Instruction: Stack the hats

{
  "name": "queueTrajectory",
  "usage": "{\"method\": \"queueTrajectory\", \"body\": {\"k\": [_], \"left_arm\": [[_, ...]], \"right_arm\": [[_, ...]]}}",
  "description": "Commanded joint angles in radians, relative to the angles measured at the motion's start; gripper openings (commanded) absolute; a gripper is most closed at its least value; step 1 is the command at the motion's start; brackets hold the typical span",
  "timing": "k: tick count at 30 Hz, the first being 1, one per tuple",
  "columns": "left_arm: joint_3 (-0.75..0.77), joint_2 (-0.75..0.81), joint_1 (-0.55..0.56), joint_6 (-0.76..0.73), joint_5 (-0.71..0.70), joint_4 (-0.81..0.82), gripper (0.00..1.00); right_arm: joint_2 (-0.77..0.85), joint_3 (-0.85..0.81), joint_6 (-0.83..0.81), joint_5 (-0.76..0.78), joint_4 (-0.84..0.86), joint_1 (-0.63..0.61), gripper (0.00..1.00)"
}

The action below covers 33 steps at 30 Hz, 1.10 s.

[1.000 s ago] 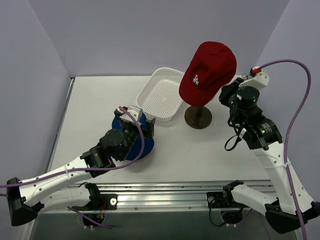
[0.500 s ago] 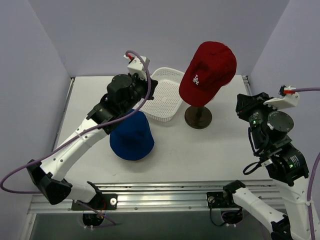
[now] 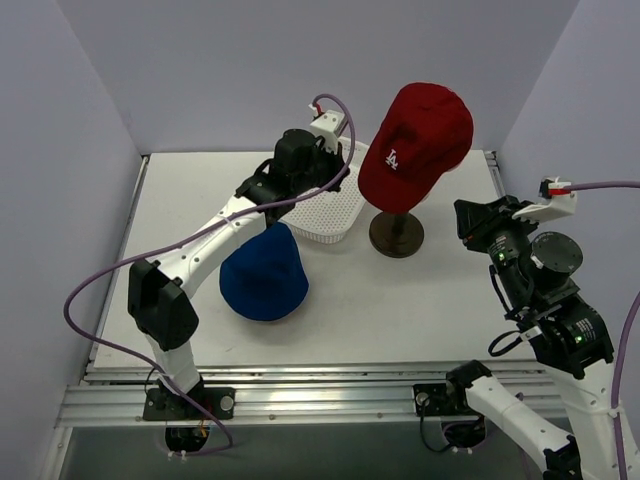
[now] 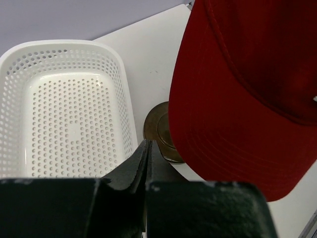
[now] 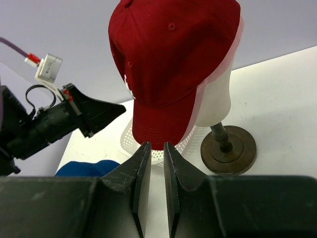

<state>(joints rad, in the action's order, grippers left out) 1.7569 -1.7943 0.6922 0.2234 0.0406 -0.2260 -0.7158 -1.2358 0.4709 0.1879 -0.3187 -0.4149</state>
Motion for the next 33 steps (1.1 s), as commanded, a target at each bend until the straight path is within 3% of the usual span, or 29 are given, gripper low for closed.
{"method": "queueTrajectory", "body": {"k": [1, 7, 17, 22, 27, 33], "left_arm": [[0.105, -0.049, -0.036, -0.01, 0.083, 0.073, 0.02], [0.177, -0.148, -0.053, 0.001, 0.185, 0.103, 0.02], [0.269, -0.231, -0.076, 0.06, 0.262, 0.142, 0.03], [0.218, -0.199, -0.066, 0.05, 0.234, 0.151, 0.03], [0.139, -0.157, -0.037, 0.025, 0.194, 0.194, 0.03], [0.078, -0.131, 0.003, 0.008, 0.154, 0.208, 0.03]], "right_arm": [[0.015, -0.027, -0.038, -0.018, 0.023, -0.004, 0.14], [0.03, -0.013, -0.038, 0.05, 0.004, -0.002, 0.15], [-0.149, 0.105, 0.009, 0.205, 0.078, 0.001, 0.12], [-0.198, 0.154, 0.021, 0.133, 0.176, 0.042, 0.09], [-0.229, 0.191, 0.043, -0.053, 0.236, 0.192, 0.08], [-0.157, 0.181, 0.026, -0.018, 0.192, 0.211, 0.09]]}}
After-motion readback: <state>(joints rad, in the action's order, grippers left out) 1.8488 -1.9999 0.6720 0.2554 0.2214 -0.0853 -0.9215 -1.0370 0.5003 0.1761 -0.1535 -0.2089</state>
